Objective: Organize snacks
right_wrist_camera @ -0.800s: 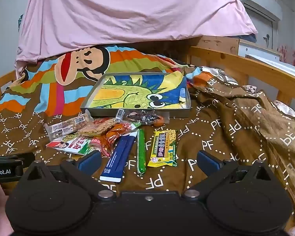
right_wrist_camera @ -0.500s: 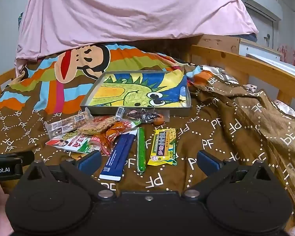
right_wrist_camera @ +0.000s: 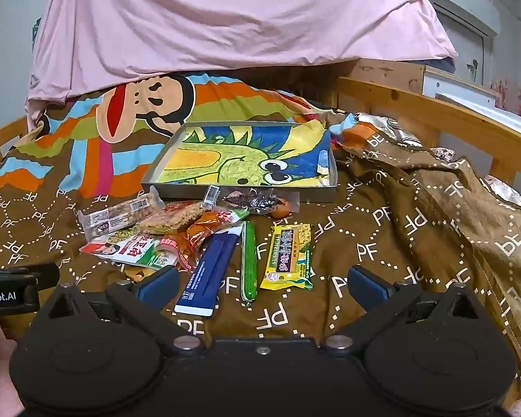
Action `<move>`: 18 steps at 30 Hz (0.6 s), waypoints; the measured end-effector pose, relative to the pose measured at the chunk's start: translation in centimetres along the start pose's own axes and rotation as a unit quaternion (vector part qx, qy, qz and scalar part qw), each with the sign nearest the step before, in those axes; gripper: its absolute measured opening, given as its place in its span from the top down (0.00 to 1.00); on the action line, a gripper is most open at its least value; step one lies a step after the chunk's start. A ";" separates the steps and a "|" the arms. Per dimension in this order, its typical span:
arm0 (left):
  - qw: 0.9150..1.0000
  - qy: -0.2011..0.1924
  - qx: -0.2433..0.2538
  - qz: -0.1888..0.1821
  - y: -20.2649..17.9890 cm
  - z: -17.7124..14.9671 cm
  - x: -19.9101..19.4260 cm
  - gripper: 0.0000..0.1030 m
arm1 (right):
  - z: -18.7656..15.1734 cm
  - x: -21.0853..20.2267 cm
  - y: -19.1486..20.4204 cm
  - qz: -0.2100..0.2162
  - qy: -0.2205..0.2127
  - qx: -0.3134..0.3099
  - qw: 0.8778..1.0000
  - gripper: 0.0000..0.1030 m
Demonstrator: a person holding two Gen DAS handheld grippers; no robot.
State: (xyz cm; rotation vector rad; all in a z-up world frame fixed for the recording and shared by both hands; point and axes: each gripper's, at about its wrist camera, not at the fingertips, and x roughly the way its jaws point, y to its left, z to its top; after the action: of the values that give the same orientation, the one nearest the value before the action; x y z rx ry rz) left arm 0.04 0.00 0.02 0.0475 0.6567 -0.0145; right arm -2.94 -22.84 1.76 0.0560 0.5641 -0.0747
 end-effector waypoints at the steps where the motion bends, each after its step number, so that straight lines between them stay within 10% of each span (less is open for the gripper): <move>1: 1.000 0.000 0.000 0.000 0.2 -0.2 0.0 0.00 | -0.2 0.2 0.0 0.000 0.000 0.000 1.000 0.01; 18: 1.000 0.002 0.000 0.000 0.3 -0.3 0.3 0.00 | -0.1 0.2 0.1 -0.001 0.004 -0.002 1.000 0.01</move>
State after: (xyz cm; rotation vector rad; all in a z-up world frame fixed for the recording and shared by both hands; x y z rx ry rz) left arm 0.07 0.35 -0.36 0.0465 0.6598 -0.0152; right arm -2.76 -22.75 1.55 0.0520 0.5713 -0.0759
